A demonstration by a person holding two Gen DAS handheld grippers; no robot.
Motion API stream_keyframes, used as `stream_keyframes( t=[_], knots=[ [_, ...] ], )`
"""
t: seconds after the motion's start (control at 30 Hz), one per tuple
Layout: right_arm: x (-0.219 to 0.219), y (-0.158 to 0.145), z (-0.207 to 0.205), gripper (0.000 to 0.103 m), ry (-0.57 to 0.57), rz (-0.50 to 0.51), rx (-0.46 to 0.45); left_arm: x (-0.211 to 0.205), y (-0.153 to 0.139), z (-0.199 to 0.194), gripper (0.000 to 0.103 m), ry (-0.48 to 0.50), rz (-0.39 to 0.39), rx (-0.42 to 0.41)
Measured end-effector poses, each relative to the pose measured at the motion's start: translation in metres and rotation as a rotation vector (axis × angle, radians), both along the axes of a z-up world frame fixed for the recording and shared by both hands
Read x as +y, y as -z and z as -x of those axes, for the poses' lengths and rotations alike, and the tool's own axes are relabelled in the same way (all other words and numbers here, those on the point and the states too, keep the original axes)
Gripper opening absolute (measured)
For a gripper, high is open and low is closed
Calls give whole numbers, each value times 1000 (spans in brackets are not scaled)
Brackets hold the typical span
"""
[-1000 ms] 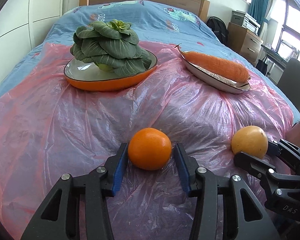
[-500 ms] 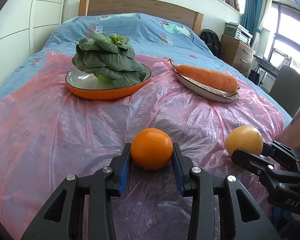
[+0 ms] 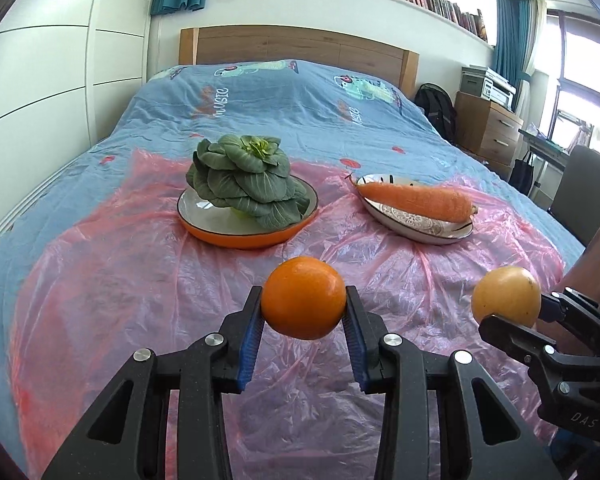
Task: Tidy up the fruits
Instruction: 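Carry the orange and pear over the green tray with both tools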
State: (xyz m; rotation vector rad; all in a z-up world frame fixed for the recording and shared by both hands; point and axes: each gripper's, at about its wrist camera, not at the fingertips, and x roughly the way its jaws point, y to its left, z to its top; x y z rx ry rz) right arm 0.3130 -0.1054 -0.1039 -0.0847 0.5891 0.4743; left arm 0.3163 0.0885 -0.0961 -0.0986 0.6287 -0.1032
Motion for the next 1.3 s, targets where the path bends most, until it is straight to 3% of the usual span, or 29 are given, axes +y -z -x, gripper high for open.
stream_keyframes(
  t=[0.27,0.4,0.87,1.3],
  knots=[
    [-18,-41,53,72,40,-23,3,-12,-50,56,33,14,-10,-50],
    [-27,-49,88,72,66,-38,34,-16,-54,83,33,35,48,-2],
    [-68,-51,203,72,185,20,197,-64,-60,184,33,84,-18,78],
    [-130,-71,267,72,296,32,178,-128,-88,242,33,231,-19,126]
  ],
)
